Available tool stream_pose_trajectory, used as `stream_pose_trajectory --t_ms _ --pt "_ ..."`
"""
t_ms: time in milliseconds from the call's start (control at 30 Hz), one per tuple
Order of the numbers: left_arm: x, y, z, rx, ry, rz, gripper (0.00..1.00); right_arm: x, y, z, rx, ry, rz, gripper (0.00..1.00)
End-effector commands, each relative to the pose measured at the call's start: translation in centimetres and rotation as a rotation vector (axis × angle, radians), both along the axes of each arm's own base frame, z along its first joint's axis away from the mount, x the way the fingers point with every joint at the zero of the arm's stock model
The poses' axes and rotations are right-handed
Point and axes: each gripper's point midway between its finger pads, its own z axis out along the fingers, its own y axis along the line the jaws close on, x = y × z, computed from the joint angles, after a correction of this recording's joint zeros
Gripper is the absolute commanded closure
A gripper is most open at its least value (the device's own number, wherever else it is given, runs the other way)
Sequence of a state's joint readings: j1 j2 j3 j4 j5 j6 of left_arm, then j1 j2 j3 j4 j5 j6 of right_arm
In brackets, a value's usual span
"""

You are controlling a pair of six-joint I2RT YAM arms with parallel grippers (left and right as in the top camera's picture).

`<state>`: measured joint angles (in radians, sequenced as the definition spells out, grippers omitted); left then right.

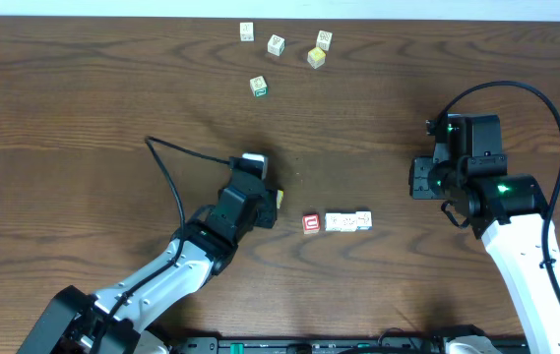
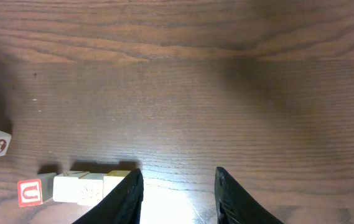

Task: Lift 5 blocks
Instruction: 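Move the left gripper over the yellow M block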

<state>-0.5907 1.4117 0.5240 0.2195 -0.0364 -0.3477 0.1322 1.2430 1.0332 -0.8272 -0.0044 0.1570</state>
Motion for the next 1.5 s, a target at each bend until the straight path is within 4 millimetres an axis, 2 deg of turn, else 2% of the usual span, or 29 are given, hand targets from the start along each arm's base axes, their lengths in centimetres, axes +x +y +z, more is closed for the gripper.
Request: stream_pose_trajectory --t_ms 0,100,433,667,933,1067,1333,1467 --pt "0.1 0.4 -0.1 0.096 -0.041 -0.072 0.39 0.3 -0.3 0.5 0.012 -0.010 -0.023 0.65" --pt "-0.1 0.5 -0.4 0.120 -0.036 -0.090 0.35 0.3 -0.3 0.5 0.011 -0.007 -0.023 0.64" --pt "-0.5 0.6 -1.9 0.146 0.004 -0.103 0.29 0.3 -0.3 0.5 0.011 -0.006 -0.023 0.64" --pt "-0.4 -0.7 -3.3 0.144 0.055 -0.164 0.27 0.3 -0.3 0.5 0.011 -0.007 -0.023 0.64" --pt "0.4 -1.6 -3.1 0.157 0.047 -0.186 0.27 0.3 -0.3 0.5 0.011 -0.007 -0.023 0.64" --pt "0.0 -2.3 -3.0 0.154 0.044 -0.207 0.27 0.3 -0.3 0.5 0.012 -0.010 -0.023 0.64" --pt "-0.8 -5.0 -2.1 0.128 0.018 -0.262 0.27 0.3 -0.3 0.5 0.012 -0.010 -0.023 0.64" --pt "-0.7 -4.9 -2.0 0.138 0.008 -0.268 0.27 0.3 -0.3 0.5 0.012 -0.010 -0.023 0.64"
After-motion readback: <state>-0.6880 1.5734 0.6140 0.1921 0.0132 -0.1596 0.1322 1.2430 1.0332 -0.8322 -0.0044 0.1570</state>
